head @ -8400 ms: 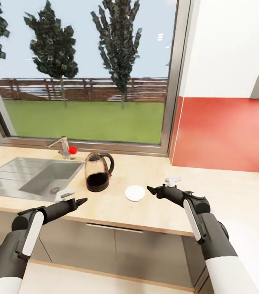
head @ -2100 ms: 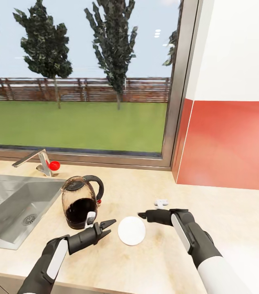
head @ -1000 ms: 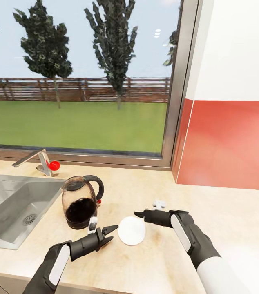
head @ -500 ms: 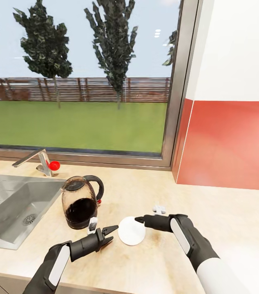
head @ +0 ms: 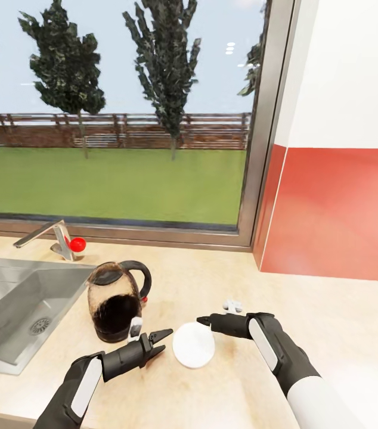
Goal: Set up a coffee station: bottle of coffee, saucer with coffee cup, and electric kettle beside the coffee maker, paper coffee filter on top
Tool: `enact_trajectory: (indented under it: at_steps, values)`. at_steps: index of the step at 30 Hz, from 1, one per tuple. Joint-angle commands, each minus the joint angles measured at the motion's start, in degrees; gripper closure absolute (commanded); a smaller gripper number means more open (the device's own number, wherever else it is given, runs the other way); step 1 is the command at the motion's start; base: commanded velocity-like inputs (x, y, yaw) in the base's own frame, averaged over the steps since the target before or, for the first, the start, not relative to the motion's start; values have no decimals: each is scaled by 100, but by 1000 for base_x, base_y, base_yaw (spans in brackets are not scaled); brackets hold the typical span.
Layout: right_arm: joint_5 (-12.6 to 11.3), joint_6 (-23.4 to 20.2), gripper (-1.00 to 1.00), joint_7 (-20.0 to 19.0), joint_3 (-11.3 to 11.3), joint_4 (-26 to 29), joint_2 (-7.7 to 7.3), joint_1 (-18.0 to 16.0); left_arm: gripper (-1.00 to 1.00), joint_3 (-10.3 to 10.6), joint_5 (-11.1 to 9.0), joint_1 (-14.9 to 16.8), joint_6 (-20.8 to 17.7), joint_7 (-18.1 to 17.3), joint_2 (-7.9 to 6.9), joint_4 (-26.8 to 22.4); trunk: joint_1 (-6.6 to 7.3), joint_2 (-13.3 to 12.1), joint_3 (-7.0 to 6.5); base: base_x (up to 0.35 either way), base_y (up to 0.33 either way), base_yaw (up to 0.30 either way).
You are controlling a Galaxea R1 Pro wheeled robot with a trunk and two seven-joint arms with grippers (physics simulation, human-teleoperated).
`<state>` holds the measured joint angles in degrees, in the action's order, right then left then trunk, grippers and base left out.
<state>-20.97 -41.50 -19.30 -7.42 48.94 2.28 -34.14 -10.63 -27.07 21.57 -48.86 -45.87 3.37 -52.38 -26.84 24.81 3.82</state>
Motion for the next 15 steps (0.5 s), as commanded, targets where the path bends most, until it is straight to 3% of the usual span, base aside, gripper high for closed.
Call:
enact_trajectory:
  at_steps: [1, 15]
  values:
    - [5, -25, -100, -12, 3, 5, 0, -5, -100, -18, 9, 6, -27, -19, 6, 0, -4, 12, 13, 42, 7, 0]
    - [5, -25, -100, -12, 7, 2, 0, -5, -100, -18, 9, -2, -32, -18, 6, 4, -4, 12, 13, 7, 1, 0]
